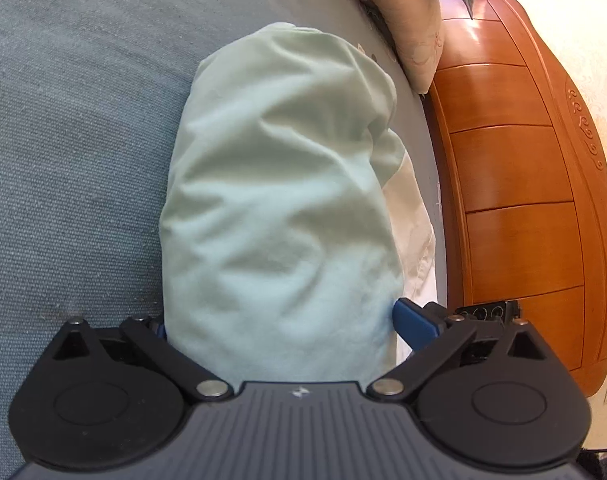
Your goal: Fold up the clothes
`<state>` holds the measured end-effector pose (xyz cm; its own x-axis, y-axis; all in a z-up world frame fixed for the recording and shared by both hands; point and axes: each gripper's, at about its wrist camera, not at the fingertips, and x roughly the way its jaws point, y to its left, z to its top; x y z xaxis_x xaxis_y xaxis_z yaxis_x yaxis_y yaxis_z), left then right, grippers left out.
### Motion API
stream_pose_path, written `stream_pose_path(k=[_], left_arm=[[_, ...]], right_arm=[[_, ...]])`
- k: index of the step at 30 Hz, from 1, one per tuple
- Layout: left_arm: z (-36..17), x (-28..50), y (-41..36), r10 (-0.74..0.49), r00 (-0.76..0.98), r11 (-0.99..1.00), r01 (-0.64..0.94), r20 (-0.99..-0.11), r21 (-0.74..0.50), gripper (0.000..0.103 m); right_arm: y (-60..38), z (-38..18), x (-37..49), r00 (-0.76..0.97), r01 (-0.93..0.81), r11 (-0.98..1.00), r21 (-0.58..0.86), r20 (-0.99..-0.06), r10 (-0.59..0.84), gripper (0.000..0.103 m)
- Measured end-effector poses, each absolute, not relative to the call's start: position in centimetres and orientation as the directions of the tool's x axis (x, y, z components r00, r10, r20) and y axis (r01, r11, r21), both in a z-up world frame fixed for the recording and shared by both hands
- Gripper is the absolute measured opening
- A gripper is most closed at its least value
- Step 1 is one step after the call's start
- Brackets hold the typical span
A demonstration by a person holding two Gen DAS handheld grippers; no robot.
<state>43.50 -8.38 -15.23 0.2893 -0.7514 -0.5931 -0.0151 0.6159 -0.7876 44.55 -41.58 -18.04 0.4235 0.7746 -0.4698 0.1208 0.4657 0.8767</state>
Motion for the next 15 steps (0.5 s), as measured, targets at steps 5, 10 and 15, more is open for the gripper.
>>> stream_pose_path(k=[5, 10, 15], left_arm=[[-14.8, 44.1, -8.1, -0.725, 0.276, 0.653, -0.017, -0.631, -0.757, 0.089], [-15.0, 44.4, -6.7, -0.727, 0.276, 0.649, -0.020, -0.628, -0.760, 0.081], [-15.6, 41.9, -4.3, -0.703, 0.289, 0.678, 0.000, -0.649, -0.735, 0.081]], right_arm=[[-41.5, -18.1, 44.6, 0.410, 0.145, 0.480, 0.865, -0.495, 0.766, 0.072], [-40.5, -17.5, 44.1, 0.396, 0.163, 0.534, 0.830, -0.551, 0.735, 0.068], [-38.5, -16.2, 44.3, 0.372, 0.165, 0.671, 0.723, -0.676, 0.637, 0.053]])
